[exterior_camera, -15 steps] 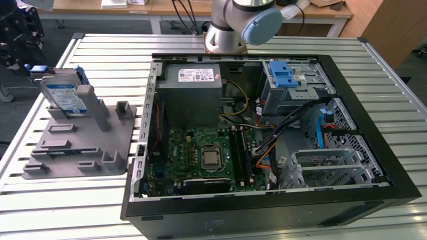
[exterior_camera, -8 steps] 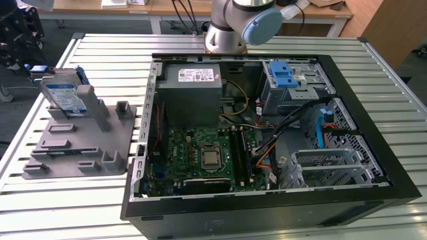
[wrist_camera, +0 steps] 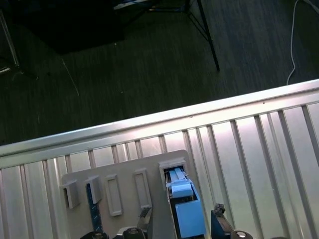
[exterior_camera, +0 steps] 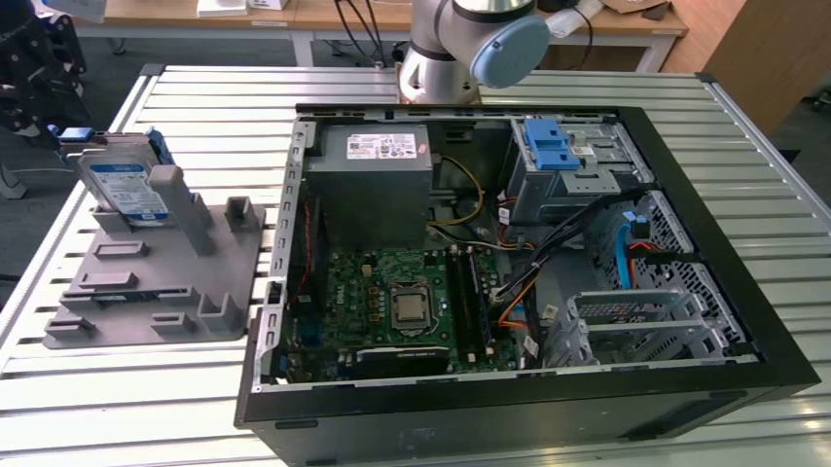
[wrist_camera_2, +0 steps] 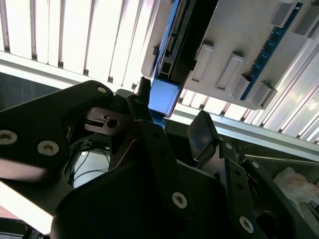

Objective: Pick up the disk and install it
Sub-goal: 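Pick up the disk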

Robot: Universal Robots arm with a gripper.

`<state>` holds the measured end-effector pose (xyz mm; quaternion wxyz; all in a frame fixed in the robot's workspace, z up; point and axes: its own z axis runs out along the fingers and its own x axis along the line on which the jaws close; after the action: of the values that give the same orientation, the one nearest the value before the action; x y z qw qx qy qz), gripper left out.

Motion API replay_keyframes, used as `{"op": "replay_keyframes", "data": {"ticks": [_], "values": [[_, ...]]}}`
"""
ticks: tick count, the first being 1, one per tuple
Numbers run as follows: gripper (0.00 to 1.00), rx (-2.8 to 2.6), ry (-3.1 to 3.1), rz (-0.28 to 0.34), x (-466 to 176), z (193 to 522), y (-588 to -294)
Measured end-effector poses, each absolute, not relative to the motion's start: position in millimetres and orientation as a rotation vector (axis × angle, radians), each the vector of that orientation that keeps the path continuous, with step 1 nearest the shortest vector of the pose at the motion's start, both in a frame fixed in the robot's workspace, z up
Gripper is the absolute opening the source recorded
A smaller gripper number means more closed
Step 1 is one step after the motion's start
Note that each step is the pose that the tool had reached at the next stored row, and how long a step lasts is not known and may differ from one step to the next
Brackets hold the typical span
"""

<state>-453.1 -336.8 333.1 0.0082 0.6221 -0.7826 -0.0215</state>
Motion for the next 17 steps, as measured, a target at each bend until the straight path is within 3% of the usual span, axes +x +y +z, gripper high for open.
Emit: {"op": "replay_keyframes", "data": {"ticks": [17], "values": [[0.57,1.960,-2.433,-0.067,-453.0,332.2,-336.8]]}}
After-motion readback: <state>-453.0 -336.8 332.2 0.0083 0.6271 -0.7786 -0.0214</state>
